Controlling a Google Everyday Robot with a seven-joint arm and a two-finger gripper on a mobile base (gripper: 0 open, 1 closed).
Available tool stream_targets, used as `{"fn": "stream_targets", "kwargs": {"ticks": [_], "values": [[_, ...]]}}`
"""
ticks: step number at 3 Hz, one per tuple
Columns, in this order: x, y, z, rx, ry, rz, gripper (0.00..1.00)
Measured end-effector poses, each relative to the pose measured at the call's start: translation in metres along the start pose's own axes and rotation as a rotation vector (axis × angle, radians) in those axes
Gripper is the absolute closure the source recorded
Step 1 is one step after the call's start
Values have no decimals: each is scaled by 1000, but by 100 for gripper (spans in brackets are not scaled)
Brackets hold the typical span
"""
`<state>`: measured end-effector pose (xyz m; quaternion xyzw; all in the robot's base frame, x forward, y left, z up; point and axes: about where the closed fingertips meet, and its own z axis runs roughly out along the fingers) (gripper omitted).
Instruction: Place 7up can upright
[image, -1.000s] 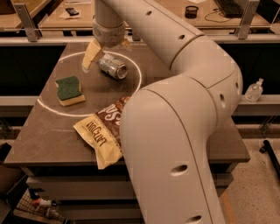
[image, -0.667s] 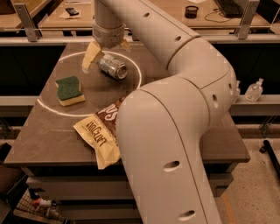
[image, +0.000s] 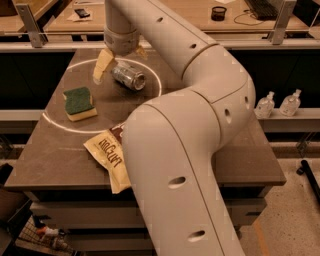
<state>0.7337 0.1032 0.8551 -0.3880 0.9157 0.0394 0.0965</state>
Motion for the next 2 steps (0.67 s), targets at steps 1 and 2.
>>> {"fn": "stream_targets", "kwargs": {"ticks": [1, 2], "values": [[-3, -4, 3, 10, 9, 28, 0], [-3, -11, 3, 25, 11, 77, 0]]}}
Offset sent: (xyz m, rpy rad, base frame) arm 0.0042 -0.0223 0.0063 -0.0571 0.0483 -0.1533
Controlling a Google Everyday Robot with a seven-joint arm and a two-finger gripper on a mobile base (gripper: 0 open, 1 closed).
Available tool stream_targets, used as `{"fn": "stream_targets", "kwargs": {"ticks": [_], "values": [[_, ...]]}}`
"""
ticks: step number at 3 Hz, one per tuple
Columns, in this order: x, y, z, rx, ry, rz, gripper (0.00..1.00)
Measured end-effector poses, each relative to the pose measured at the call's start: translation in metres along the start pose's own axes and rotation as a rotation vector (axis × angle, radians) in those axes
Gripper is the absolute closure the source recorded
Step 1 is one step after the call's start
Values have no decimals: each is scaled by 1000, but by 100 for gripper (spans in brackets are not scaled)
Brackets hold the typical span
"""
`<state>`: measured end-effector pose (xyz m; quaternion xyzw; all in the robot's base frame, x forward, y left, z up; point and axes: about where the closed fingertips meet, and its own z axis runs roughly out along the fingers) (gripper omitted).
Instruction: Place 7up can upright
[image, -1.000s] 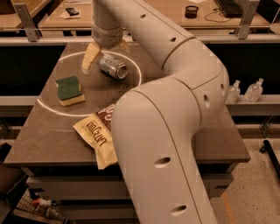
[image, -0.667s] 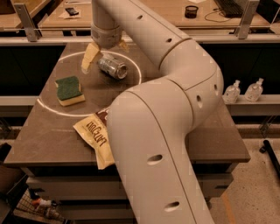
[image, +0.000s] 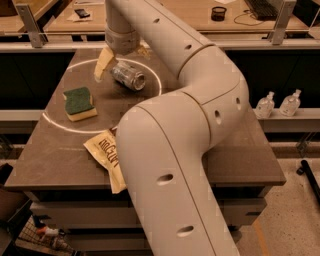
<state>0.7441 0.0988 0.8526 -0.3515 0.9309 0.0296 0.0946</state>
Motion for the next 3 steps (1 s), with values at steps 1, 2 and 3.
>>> {"fn": "stream_targets", "kwargs": {"ticks": [1, 2, 3], "values": [[-7, 0, 4, 1, -20, -2, 18], [-12, 0, 8, 1, -34, -4, 41], [-16, 1, 12, 1, -44, -5, 64]]}}
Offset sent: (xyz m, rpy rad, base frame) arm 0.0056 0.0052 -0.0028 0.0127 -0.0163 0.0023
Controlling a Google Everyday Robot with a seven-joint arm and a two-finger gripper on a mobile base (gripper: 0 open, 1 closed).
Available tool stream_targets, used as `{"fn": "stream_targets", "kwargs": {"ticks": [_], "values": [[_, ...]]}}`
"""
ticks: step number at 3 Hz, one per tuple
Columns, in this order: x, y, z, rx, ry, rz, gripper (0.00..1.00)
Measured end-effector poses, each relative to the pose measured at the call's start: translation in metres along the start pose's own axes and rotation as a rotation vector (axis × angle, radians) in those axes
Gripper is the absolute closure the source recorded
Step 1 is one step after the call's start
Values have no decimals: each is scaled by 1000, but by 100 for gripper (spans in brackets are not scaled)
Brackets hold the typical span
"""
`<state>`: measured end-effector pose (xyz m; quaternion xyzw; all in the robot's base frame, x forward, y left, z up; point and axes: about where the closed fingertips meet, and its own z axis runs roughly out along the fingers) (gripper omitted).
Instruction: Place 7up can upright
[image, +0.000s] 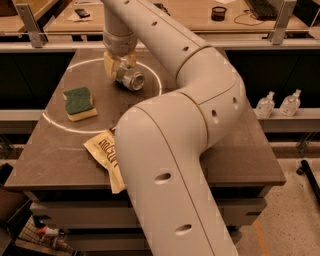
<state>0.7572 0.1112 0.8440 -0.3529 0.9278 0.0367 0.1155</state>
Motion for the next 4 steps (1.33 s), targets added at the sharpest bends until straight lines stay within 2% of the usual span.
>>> {"fn": "stream_targets", "kwargs": {"ticks": [1, 2, 4], "values": [[-3, 0, 4, 0, -8, -1, 87], [-5, 1, 6, -1, -12, -2, 100], [-3, -5, -10, 27, -38, -4, 100]]}}
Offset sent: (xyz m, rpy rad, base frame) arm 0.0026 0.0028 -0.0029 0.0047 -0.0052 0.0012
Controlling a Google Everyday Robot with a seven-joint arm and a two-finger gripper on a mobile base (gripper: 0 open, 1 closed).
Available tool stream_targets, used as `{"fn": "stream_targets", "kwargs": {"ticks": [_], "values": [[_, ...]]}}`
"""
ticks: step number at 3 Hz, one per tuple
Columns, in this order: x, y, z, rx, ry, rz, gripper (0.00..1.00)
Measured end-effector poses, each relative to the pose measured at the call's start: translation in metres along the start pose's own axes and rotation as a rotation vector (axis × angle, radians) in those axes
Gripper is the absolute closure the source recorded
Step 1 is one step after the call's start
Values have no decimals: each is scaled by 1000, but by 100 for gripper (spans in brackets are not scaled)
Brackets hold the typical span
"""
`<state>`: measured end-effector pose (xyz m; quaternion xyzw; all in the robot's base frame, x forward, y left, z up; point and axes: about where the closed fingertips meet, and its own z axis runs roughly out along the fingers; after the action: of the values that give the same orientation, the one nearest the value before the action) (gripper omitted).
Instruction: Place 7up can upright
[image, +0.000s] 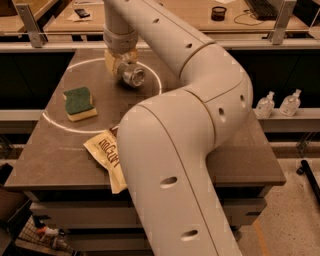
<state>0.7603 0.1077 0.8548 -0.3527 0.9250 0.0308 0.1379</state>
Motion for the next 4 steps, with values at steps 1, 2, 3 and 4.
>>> {"fn": "stream_targets", "kwargs": {"ticks": [1, 2, 3, 4], "values": [[6, -9, -19, 10, -44, -1, 100], [10, -17, -47, 7, -129, -23, 100], [10, -21, -79, 10, -222, -62, 100], [8, -20, -105, 1, -311, -115, 100]]}}
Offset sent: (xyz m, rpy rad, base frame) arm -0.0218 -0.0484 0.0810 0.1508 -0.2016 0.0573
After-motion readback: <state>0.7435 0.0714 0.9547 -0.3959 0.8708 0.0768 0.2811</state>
